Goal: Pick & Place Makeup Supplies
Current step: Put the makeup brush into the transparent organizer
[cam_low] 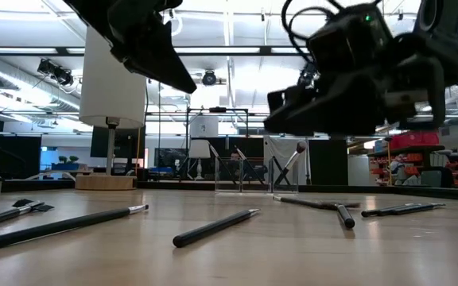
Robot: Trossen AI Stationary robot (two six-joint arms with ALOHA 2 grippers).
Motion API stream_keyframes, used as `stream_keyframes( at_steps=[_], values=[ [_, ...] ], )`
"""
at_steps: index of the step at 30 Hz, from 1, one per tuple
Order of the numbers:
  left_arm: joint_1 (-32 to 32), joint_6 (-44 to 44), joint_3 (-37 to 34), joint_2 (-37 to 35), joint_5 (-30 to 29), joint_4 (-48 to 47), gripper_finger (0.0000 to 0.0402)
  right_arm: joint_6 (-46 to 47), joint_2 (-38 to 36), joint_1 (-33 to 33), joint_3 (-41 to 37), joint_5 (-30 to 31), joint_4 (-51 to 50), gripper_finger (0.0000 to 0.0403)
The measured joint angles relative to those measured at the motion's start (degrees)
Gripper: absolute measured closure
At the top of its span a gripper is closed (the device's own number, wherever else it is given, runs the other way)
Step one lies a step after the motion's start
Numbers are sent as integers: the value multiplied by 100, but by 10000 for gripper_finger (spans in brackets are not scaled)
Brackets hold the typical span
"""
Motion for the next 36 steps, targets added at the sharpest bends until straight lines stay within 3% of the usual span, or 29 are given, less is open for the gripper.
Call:
stream_keyframes(
  at_steps=[5,12,26,30,36],
  values=[
    [2,0,1,0,2,35,358,100,690,-22,478,-12,116,259],
    [3,-2,0,0,2,31,358,-36,1194,-108,1382,-293,-1340,259],
    [4,-2,0,0,23,5,358,-587,1507,-330,1477,-708,-1623,290],
    [4,-5,0,0,28,11,358,-501,1805,-435,1485,-987,-1271,314],
    [10,-293,2,0,462,108,358,-539,1883,-612,1485,-1061,-1275,390]
  ],
)
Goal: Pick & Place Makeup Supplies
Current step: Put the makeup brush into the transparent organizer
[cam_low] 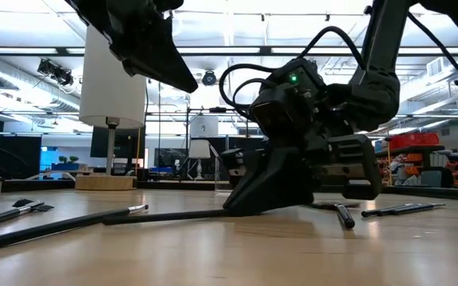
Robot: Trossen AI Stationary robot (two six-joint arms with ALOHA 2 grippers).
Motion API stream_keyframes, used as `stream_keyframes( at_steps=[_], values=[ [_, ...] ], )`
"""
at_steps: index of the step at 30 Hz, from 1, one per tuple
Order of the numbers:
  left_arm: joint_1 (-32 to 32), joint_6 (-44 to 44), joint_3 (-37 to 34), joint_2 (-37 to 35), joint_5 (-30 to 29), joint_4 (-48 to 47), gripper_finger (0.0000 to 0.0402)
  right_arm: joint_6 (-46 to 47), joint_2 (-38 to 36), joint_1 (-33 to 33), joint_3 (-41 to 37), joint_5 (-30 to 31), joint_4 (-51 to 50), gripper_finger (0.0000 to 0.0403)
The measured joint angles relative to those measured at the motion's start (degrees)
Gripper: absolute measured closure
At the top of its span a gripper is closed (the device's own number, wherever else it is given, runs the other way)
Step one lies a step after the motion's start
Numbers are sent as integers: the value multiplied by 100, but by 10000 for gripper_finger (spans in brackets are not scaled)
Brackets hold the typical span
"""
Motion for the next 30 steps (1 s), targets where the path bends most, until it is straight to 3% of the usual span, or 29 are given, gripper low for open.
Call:
stream_keyframes(
  at_steps=[5,11,14,18,21,30],
  values=[
    [180,26,9,124,470,-17,348,38,-6,-37,-20,-14,329,386],
    [755,-22,8,624,1369,62,288,171,-257,-46,-25,139,124,395],
    [1048,-341,7,916,2067,131,252,4,-525,-83,-36,581,-253,395],
    [1210,-416,7,1152,2802,444,219,-360,-895,-89,-28,1672,-978,395],
    [1201,-281,7,1258,2864,620,210,-464,-1044,-128,-28,1977,-1283,395],
    [1413,-209,-5,1498,2468,583,213,-587,-1264,-143,-33,1903,-1377,395]
  ],
)
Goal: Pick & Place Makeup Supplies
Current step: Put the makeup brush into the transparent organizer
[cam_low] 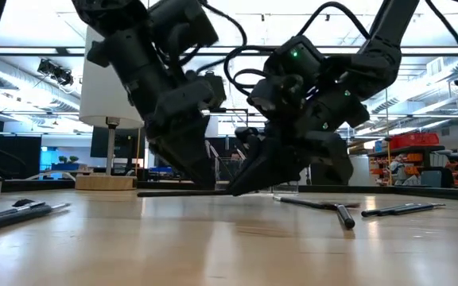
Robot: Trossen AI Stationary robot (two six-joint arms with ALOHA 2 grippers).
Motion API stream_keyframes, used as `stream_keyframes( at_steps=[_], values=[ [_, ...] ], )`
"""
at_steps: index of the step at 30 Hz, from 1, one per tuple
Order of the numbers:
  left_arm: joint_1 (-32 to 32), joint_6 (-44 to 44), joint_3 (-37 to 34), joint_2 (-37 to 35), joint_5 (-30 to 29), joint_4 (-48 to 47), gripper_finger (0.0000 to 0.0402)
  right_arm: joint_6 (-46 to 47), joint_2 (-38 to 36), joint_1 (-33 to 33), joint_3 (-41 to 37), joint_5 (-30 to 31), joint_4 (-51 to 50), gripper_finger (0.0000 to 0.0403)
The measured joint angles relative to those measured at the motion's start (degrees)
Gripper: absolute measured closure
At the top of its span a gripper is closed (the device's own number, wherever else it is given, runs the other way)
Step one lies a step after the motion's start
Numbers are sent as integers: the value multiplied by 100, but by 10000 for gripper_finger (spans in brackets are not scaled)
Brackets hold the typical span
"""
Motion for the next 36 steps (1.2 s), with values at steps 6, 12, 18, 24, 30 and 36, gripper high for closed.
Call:
stream_keyframes(
  at_steps=[6,12,18,24,30,36],
  values=[
    [126,94,7,146,195,86,213,-59,-35,-16,4,-8,13,395],
    [114,256,7,163,46,257,213,0,-35,-14,4,0,-103,395],
    [126,258,7,163,29,466,214,85,-35,-10,4,2,-249,395],
    [116,254,7,163,304,479,214,82,-35,-7,4,225,-152,395],
    [125,260,7,163,241,470,214,28,-40,-7,9,278,-100,395],
    [157,295,7,163,229,405,214,4,-40,-7,9,259,11,395]
  ],
)
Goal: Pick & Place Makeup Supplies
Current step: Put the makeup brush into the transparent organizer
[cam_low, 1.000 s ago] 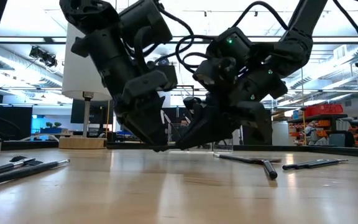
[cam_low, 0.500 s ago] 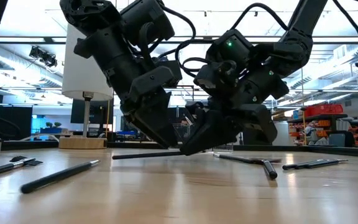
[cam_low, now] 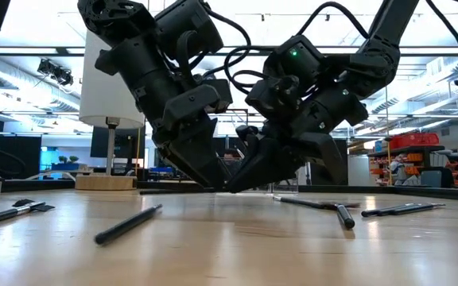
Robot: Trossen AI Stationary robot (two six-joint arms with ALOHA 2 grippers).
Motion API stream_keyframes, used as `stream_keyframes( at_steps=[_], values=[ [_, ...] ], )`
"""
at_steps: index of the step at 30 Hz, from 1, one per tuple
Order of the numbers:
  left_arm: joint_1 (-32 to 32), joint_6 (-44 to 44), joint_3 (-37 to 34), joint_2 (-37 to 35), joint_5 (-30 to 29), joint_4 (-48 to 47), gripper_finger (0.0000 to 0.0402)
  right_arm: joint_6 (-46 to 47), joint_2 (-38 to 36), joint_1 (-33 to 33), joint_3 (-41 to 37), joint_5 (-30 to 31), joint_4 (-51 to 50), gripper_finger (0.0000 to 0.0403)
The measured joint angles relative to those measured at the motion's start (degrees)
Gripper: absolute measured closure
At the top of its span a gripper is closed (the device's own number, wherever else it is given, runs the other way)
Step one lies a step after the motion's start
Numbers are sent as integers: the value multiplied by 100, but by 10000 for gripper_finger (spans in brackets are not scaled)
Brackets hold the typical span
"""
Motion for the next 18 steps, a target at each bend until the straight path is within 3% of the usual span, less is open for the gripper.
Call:
stream_keyframes(
  at_steps=[9,18],
  values=[
    [-4,26,0,0,52,-10,223,-31,0,0,0,1,199,395],
    [-4,256,0,0,21,-10,330,-44,0,-1,0,200,208,393]
  ],
)
